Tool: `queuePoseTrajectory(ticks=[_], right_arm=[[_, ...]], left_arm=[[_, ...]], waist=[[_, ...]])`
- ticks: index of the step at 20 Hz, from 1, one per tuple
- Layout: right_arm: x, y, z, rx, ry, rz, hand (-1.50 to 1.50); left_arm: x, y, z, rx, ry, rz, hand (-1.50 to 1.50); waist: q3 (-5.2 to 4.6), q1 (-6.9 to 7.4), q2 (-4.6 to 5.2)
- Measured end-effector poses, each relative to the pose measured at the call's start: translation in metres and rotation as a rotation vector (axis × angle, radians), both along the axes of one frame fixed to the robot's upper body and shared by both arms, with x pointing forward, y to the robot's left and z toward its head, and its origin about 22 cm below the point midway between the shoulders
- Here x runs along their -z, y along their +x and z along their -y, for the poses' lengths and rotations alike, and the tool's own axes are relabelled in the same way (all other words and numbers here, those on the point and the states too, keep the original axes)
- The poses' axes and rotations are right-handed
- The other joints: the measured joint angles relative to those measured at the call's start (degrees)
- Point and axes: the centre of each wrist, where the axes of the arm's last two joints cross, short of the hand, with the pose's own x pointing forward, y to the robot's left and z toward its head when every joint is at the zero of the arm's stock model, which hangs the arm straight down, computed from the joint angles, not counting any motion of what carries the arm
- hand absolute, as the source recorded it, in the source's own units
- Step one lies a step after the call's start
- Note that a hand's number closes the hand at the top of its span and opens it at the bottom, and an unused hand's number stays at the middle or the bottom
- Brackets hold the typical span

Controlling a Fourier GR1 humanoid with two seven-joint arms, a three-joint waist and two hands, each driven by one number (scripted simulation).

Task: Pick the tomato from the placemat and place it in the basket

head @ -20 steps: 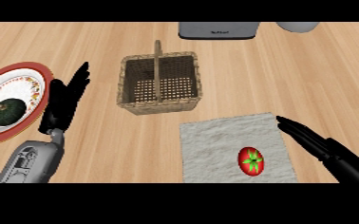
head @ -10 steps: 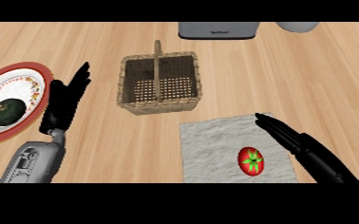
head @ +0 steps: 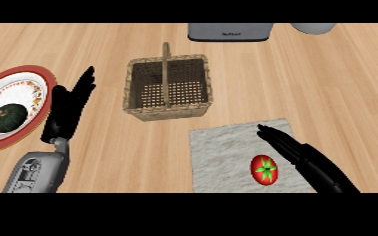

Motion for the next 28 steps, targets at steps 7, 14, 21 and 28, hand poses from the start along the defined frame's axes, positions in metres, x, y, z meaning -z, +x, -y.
queuePoseTrajectory(ticks=[7,14,21,28], right_arm=[[0.015,0.004,-0.012,-0.008,-0.005,-0.021,-1.50],[0.021,0.002,-0.021,-0.012,-0.008,-0.017,1.50],[0.030,0.009,-0.021,-0.041,-0.073,0.106,1.50],[0.011,0.022,-0.098,0.056,-0.256,0.144,1.50]], left_arm=[[0.004,0.001,-0.004,-0.007,-0.001,0.001,0.00],[0.000,0.002,-0.001,0.004,-0.005,0.000,0.00],[0.005,-0.001,-0.005,0.007,-0.006,0.003,0.00],[0.004,0.001,0.005,0.031,0.002,0.003,0.00]], waist=[[0.00,-0.03,0.00],[-0.01,-0.02,-0.01],[-0.10,-0.05,-0.05],[-0.51,2.11,0.00]])
